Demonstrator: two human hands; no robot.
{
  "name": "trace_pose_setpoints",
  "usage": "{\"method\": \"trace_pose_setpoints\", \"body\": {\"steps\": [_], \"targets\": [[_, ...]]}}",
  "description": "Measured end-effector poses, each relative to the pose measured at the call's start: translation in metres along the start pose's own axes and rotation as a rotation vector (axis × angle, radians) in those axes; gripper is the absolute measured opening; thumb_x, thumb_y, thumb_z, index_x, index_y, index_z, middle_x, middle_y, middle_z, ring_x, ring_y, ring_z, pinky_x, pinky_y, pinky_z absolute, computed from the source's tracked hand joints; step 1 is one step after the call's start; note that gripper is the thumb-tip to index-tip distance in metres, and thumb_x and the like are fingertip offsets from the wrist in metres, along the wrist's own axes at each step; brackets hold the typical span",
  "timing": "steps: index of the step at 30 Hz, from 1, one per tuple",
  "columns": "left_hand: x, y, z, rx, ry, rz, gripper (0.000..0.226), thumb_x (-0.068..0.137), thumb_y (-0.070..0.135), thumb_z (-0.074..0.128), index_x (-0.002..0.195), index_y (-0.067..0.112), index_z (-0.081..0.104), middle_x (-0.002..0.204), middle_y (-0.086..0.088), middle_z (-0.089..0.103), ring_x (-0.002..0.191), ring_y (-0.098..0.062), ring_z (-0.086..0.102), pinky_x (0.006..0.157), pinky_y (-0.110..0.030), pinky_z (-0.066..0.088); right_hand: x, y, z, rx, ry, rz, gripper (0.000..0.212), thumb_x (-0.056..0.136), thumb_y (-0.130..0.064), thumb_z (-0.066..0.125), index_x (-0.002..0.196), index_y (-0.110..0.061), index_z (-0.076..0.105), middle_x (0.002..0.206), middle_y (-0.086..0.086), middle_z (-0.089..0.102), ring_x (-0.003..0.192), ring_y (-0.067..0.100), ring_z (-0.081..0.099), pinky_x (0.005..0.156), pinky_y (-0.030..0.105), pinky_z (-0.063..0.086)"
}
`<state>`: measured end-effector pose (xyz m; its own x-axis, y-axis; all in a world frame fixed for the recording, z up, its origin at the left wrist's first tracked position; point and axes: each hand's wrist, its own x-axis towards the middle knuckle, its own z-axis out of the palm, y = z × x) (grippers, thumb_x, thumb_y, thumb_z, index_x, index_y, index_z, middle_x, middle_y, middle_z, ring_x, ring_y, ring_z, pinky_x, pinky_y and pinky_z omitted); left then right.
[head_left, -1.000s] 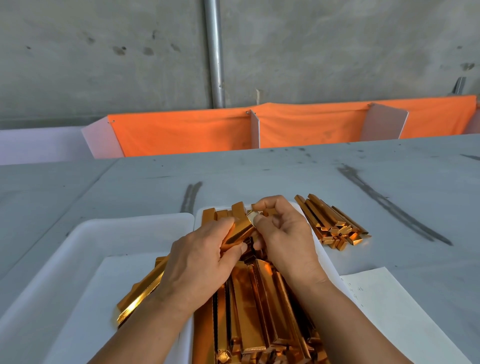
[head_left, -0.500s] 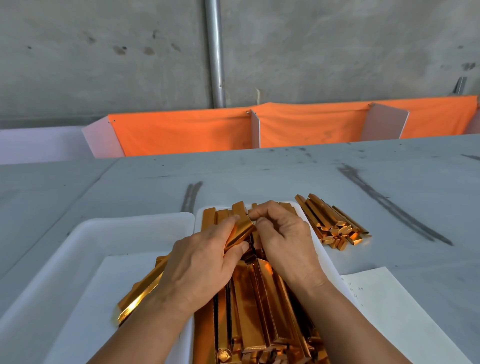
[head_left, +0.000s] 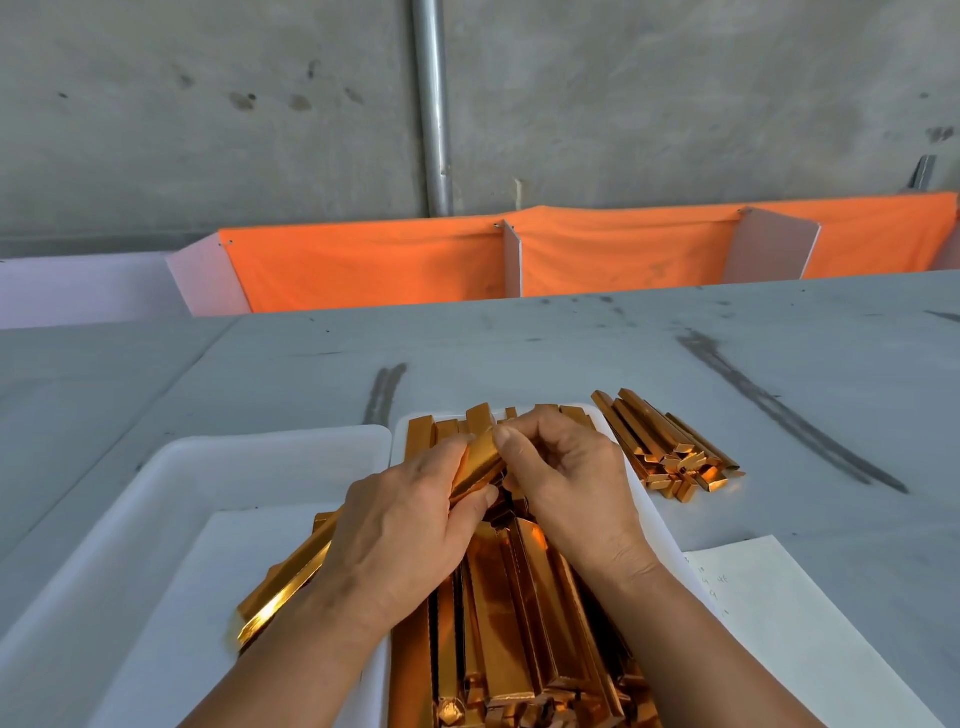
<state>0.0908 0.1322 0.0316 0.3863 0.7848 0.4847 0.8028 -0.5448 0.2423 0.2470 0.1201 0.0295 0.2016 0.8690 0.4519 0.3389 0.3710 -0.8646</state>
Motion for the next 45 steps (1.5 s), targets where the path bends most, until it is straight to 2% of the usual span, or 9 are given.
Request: {"method": "trace_pose_setpoints", "body": {"steps": [6,12,14,18,23,27,31,37,45], "targets": [[0.001,0.002,0.001,-0.007,0.008,-0.008,0.065,0.081,0.068,0.026,0.134,0.034,0.043,0.080,0.021,0.048,0.065,-0.003,0.051,0.060,-0.008,0.033,-0.001,-0.001,0.001,0.035,0.000,0.030,0.013,0.096,-0.028,0.061,0.098,-0.027,0.073,0.078,-0.003,0.071,0.074,0.019,0.069,0.069,0.045,0.060],[0.002,0.003,-0.003,-0.026,0.057,-0.013,0.070,0.080,0.074,0.024,0.135,0.034,0.042,0.078,0.020,0.047,0.065,-0.002,0.050,0.062,-0.013,0.040,-0.002,-0.004,0.001,0.103,-0.045,0.027,0.015,0.094,-0.022,0.066,0.102,-0.028,0.077,0.092,-0.014,0.076,0.088,0.005,0.072,0.076,0.026,0.060],[0.001,0.004,-0.003,-0.028,0.063,-0.018,0.069,0.080,0.074,0.025,0.136,0.035,0.036,0.078,0.019,0.048,0.063,-0.002,0.049,0.060,-0.013,0.037,-0.002,-0.005,0.000,0.123,-0.045,0.019,0.016,0.094,-0.021,0.065,0.099,-0.032,0.076,0.092,-0.015,0.076,0.089,0.003,0.072,0.076,0.022,0.059],[0.001,0.007,-0.001,-0.009,0.053,0.007,0.058,0.085,0.067,0.032,0.130,0.032,0.040,0.076,0.019,0.045,0.060,-0.003,0.046,0.054,-0.009,0.028,-0.002,-0.007,0.000,0.097,-0.043,0.006,0.019,0.096,-0.022,0.062,0.095,-0.036,0.074,0.085,-0.017,0.074,0.080,0.001,0.070,0.067,0.015,0.054],[0.001,0.004,-0.001,-0.023,0.060,0.006,0.058,0.085,0.069,0.026,0.127,0.032,0.042,0.079,0.018,0.049,0.064,-0.005,0.050,0.058,-0.013,0.035,0.000,-0.008,-0.004,0.218,-0.006,0.124,0.023,0.104,-0.029,0.046,0.113,-0.036,0.066,0.072,-0.001,0.071,0.057,0.008,0.063,0.058,0.023,0.051],[0.001,0.004,0.000,-0.025,0.049,0.033,0.054,0.086,0.069,0.028,0.122,0.032,0.044,0.079,0.017,0.049,0.065,-0.006,0.053,0.058,-0.020,0.044,0.004,-0.013,-0.009,0.407,-0.012,0.344,0.031,0.105,-0.020,0.042,0.097,-0.026,0.071,0.069,0.016,0.067,0.047,0.017,0.055,0.055,0.026,0.050],[0.001,0.002,0.000,-0.011,0.047,0.049,0.054,0.087,0.069,0.026,0.120,0.031,0.045,0.080,0.014,0.054,0.066,-0.008,0.057,0.057,-0.026,0.049,0.004,-0.015,-0.011,0.544,-0.082,0.402,0.030,0.101,-0.017,0.051,0.088,-0.022,0.078,0.071,0.012,0.069,0.051,0.014,0.056,0.050,0.022,0.049],[0.001,0.001,0.002,0.000,0.046,0.046,0.059,0.085,0.071,0.025,0.124,0.031,0.045,0.087,0.012,0.060,0.071,-0.009,0.061,0.060,-0.026,0.053,0.005,-0.012,-0.011,0.580,-0.114,0.403,0.028,0.097,-0.010,0.054,0.088,-0.012,0.080,0.068,0.006,0.068,0.055,0.011,0.057,0.053,0.022,0.047],[0.001,0.001,0.002,0.004,0.038,0.051,0.059,0.086,0.070,0.027,0.128,0.033,0.044,0.087,0.013,0.060,0.072,-0.008,0.061,0.063,-0.027,0.055,0.006,-0.010,-0.011,0.595,-0.145,0.391,0.013,0.089,-0.007,0.068,0.092,-0.012,0.079,0.072,0.006,0.066,0.059,0.011,0.057,0.056,0.021,0.049]]}}
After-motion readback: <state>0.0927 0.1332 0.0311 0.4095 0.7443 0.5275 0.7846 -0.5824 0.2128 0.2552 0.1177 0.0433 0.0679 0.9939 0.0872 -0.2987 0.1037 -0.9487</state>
